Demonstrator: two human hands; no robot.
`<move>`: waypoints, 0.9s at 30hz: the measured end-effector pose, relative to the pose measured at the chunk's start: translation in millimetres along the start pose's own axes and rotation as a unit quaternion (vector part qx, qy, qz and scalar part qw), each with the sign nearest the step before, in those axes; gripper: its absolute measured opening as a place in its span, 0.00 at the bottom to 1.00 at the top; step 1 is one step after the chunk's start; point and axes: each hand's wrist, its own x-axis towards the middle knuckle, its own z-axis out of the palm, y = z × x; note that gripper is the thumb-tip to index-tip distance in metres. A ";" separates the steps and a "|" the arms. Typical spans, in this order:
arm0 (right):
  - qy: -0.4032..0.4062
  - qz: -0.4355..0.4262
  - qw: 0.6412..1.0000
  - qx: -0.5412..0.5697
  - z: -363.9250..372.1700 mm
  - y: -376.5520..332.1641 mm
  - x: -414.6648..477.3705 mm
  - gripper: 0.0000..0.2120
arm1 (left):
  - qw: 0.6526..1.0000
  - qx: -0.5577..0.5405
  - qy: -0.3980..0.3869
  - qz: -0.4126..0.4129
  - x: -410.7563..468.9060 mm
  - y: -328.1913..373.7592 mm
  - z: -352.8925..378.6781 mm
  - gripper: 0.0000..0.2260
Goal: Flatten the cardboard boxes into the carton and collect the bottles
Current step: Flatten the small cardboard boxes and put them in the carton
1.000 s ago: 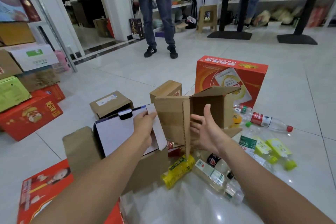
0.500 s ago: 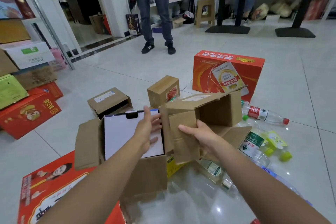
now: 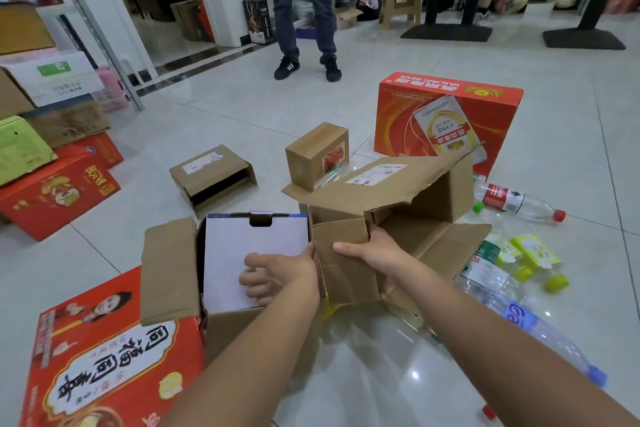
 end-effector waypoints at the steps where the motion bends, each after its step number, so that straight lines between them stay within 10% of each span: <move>1: -0.002 0.000 1.000 -0.008 1.4 0.5 1.0 0.24 | 1.000 -0.013 0.004 -0.011 -1.0 -0.1 0.7 0.44; 10: -0.012 0.006 0.998 -0.069 5.3 6.6 6.1 0.31 | 0.983 0.110 0.063 0.134 25.5 -30.8 6.4 0.56; 20: -0.033 0.001 0.992 -0.120 11.5 7.0 4.6 0.25 | 0.980 0.155 0.097 0.081 69.5 -38.9 -12.1 0.55; 27: -0.053 -0.002 0.983 -0.175 15.9 10.4 6.2 0.24 | 0.973 0.203 0.112 0.009 97.6 -46.5 -32.2 0.30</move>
